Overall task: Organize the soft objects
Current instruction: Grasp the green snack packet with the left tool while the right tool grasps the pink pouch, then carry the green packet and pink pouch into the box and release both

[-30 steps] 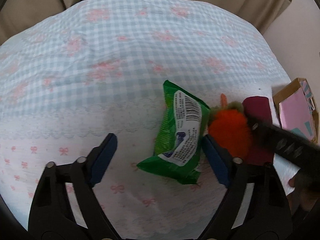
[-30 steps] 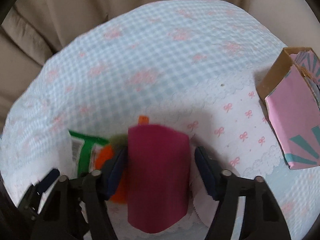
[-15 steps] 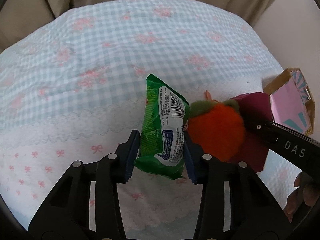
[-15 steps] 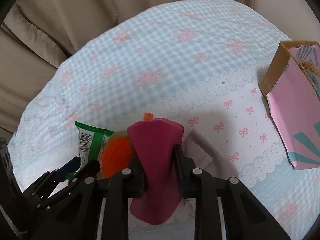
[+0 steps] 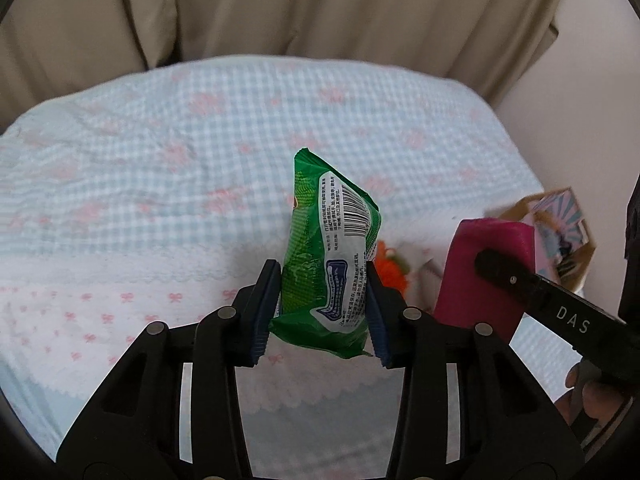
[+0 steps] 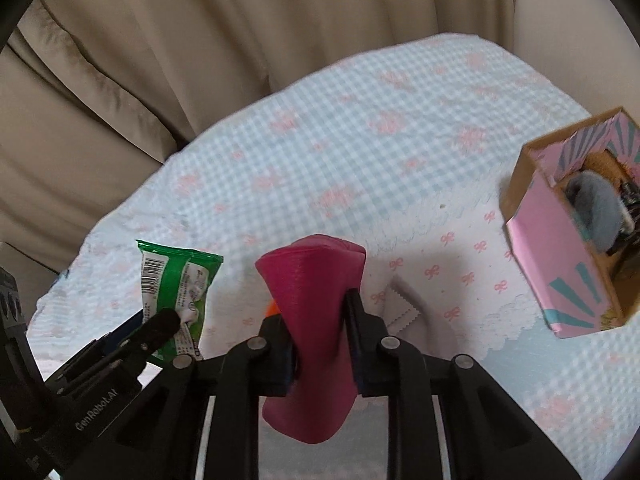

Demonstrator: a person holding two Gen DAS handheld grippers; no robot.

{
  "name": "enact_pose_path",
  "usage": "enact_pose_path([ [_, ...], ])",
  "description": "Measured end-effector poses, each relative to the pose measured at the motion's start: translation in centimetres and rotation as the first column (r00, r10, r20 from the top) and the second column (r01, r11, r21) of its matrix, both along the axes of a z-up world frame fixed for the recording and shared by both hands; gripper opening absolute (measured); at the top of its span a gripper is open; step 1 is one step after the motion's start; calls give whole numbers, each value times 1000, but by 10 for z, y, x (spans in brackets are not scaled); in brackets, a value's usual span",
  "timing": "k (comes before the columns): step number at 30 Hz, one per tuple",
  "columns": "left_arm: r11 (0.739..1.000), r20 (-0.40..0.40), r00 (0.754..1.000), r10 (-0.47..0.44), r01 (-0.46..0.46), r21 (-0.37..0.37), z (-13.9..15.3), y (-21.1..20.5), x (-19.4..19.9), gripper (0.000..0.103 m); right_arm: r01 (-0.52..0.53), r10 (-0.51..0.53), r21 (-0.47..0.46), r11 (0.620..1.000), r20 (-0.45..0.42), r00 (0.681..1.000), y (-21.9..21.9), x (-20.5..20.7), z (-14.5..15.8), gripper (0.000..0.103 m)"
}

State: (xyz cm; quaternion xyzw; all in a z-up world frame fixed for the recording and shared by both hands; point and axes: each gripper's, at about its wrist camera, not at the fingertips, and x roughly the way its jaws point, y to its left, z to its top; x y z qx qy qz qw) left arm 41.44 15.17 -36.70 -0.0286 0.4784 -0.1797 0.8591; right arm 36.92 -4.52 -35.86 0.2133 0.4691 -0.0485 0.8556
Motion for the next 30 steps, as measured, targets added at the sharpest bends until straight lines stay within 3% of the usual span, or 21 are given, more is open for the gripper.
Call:
enact_pose_path([
  [9, 999, 62, 998, 33, -31, -33, 89, 3, -45, 37, -22, 22, 2, 1000, 85, 996, -10, -34, 88, 20],
  [16, 996, 71, 996, 55, -50, -70, 149, -19, -86, 37, -48, 49, -8, 999, 133, 990, -36, -74, 153, 20],
  [30, 997, 131, 989, 61, -55, -47, 222, -159, -166, 37, -130, 135, -36, 991, 185, 973, -152, -150, 209, 20],
])
